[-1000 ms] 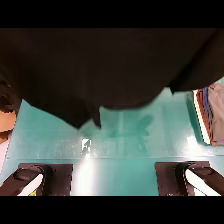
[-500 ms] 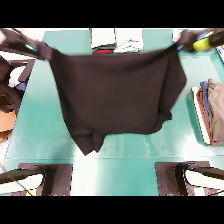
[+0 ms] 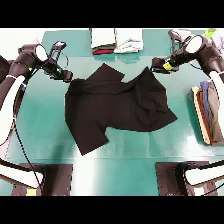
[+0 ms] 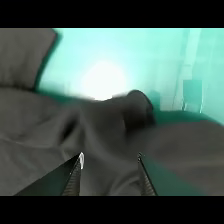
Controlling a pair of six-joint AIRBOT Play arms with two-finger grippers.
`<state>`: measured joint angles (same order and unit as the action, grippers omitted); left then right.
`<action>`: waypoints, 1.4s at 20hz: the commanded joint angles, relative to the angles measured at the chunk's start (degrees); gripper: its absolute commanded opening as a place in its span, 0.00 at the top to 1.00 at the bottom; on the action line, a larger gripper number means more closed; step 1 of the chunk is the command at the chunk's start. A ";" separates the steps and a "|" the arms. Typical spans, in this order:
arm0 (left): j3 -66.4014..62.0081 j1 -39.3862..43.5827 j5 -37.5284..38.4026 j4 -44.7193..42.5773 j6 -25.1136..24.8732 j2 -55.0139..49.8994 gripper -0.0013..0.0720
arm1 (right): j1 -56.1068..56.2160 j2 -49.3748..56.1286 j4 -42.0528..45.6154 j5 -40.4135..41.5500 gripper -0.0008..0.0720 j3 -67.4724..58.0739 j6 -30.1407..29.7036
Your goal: Fold the shirts.
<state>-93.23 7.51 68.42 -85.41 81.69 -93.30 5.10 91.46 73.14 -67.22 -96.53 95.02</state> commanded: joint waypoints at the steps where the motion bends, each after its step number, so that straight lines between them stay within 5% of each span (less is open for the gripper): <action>1: -0.96 -2.43 6.86 0.33 1.57 2.58 0.35 | -1.57 -0.22 0.96 -6.73 0.43 -5.05 -2.78; 9: 30.51 -3.74 5.70 1.36 6.91 22.18 0.35 | -12.90 -19.80 12.02 -12.46 0.42 23.50 -4.24; 10: 34.25 -3.72 4.57 2.01 6.97 23.69 0.35 | -14.95 -21.46 11.96 -12.46 0.26 28.00 -4.24; 12: 39.54 -3.74 3.50 3.50 7.93 25.11 0.35 | -18.08 -23.41 11.85 -12.26 0.20 35.41 -4.15; 22: 42.21 -3.74 2.10 5.03 7.91 25.22 0.34 | -17.33 -17.40 1.46 -2.75 0.24 48.24 -2.25; 24: 42.21 -3.74 2.12 5.05 7.91 25.22 0.34 | -15.13 -15.98 1.70 -1.49 0.37 48.24 -1.84; 27: 42.25 -3.74 3.28 5.14 7.91 25.22 0.34 | -12.13 -16.87 4.07 0.63 0.91 48.24 -1.84; 28: 42.25 -3.74 3.37 6.10 7.89 25.18 0.34 | -11.37 -17.73 5.38 1.27 0.97 48.24 -1.84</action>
<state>-51.05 3.81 70.98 -80.27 89.62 -68.12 -8.69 74.28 75.99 -68.84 -48.56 92.95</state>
